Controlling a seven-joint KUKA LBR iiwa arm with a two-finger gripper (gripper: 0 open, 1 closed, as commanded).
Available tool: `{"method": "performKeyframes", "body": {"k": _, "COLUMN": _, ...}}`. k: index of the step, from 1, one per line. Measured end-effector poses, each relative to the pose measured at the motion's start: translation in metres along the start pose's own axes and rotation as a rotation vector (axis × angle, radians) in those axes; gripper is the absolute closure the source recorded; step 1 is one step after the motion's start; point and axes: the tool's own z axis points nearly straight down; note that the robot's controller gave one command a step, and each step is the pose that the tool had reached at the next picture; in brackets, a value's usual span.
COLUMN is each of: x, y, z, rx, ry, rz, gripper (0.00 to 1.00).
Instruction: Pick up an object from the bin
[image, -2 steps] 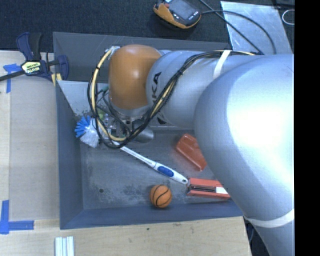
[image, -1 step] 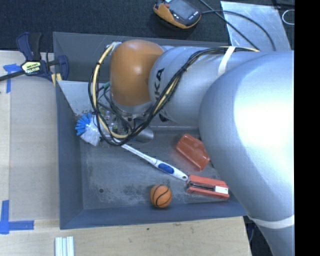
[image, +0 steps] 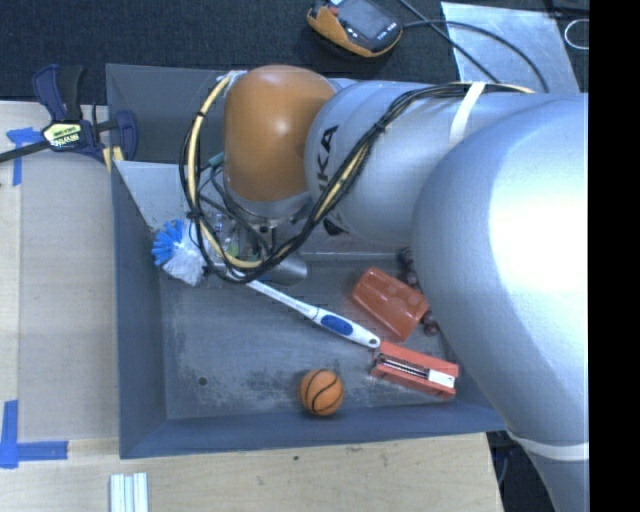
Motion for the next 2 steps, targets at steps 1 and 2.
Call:
{"method": "performKeyframes", "body": {"k": 1, "x": -0.001, "y": 0.000, "z": -0.023, "rx": 0.000, "ry": -0.002, "rz": 0.000, "gripper": 1.00}}
{"method": "performKeyframes", "body": {"k": 2, "x": -0.001, "y": 0.000, "z": -0.044, "rx": -0.001, "ry": -0.006, "rz": 0.000, "gripper": 1.00}}
